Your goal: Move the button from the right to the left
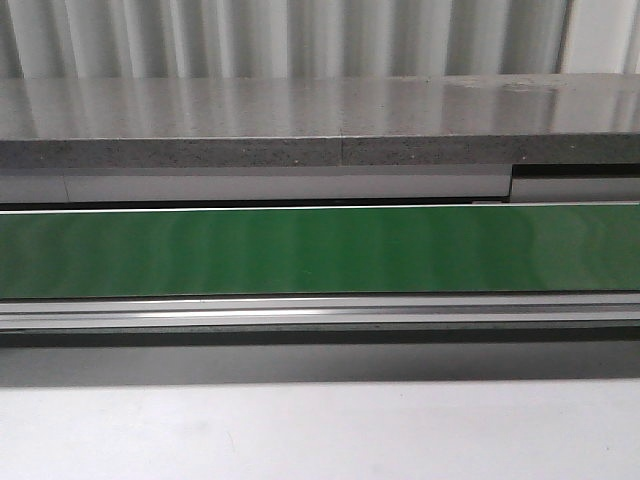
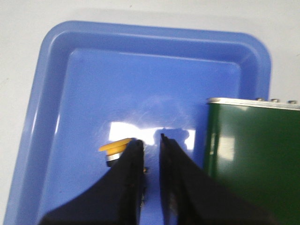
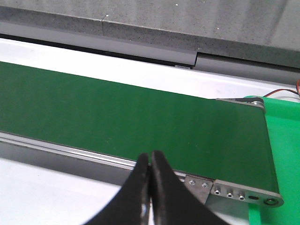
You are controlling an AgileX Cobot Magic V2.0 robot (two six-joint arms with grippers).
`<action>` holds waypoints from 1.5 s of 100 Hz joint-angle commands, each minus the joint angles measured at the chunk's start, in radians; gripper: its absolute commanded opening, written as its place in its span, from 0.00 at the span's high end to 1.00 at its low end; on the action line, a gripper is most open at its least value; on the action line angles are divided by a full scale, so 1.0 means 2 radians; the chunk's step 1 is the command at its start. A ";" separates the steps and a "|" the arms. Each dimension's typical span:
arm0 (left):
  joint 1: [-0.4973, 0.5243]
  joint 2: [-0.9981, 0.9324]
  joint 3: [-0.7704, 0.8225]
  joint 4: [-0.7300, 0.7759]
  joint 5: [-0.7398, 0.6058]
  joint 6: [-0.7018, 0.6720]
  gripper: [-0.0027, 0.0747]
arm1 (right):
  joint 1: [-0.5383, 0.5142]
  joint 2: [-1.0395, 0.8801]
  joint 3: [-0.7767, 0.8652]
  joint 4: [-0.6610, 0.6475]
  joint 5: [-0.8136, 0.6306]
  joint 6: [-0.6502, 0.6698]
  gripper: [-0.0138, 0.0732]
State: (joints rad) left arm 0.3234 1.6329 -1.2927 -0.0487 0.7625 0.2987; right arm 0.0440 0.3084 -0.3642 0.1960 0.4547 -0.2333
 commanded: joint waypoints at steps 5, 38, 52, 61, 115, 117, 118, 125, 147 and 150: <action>-0.036 -0.064 0.031 -0.012 -0.065 -0.026 0.99 | 0.000 0.002 -0.013 0.004 -0.035 -0.003 0.92; -0.127 -0.145 0.126 -0.063 -0.123 -0.026 0.99 | 0.000 0.002 -0.013 0.004 -0.035 -0.003 0.92; -0.160 -0.184 0.165 -0.070 -0.148 -0.026 0.99 | 0.000 0.002 -0.013 0.004 -0.035 -0.003 0.92; -0.177 -0.215 0.192 -0.078 -0.165 -0.026 0.99 | 0.000 0.002 -0.013 0.004 -0.035 -0.003 0.92; -0.198 -0.443 0.320 -0.113 -0.199 -0.026 0.99 | 0.000 0.002 -0.013 0.004 -0.035 -0.003 0.92; -0.198 -0.452 0.324 -0.113 -0.198 -0.026 0.99 | 0.000 0.002 -0.013 0.004 -0.035 -0.003 0.92; -0.198 -0.455 0.327 -0.113 -0.200 -0.026 0.99 | 0.000 0.002 -0.013 0.004 -0.035 -0.003 0.92; -0.198 -0.485 0.340 -0.113 -0.204 -0.026 0.99 | 0.000 0.002 -0.013 0.004 -0.035 -0.003 0.92; -0.192 -0.546 0.370 -0.108 -0.209 -0.026 0.99 | 0.000 0.002 -0.013 0.004 -0.035 -0.003 0.92; -0.192 -0.555 0.375 -0.108 -0.209 -0.026 0.99 | 0.000 0.002 -0.013 0.004 -0.035 -0.003 0.92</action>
State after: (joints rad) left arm -0.0631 0.5583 -0.5363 -0.2546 0.4294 0.2580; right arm 0.0440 0.3084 -0.3642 0.1960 0.4547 -0.2333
